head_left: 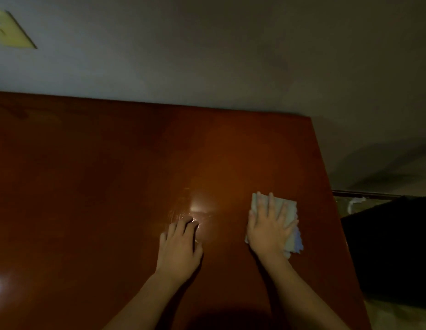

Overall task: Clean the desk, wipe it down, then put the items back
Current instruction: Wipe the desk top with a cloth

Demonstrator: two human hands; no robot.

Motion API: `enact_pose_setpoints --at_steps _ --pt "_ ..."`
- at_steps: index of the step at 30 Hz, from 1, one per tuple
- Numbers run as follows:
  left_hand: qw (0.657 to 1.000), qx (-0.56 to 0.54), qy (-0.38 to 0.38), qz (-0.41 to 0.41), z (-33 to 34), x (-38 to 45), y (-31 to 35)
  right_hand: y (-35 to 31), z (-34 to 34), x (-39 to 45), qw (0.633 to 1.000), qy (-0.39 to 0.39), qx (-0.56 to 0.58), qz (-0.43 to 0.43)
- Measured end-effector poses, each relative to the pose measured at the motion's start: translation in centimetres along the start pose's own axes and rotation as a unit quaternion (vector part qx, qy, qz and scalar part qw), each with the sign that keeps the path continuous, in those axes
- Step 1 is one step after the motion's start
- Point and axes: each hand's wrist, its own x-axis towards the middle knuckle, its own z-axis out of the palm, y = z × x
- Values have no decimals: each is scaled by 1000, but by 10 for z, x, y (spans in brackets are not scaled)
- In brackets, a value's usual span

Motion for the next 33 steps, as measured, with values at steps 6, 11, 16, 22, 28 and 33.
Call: enact_pose_setpoints --at_steps 6,11,16,22,28,33 --pt "1000 0 22 -21 -8 35 1 -29 17 -32 947 -34 -93 -307" --pt "999 16 33 -5 -4 69 23 57 -1 -10 880 -43 -216 -420" --pt "999 28 37 23 6 93 39 84 -25 53 969 -21 -120 -215" --pt "1000 16 14 -5 -8 113 40 -29 -36 125 999 -5 -13 -47" --pt "997 30 53 -43 -14 130 19 -62 -16 118 940 -32 -101 -325" --pt "997 14 55 -48 -13 158 31 7 -35 136 851 -53 -207 -479"
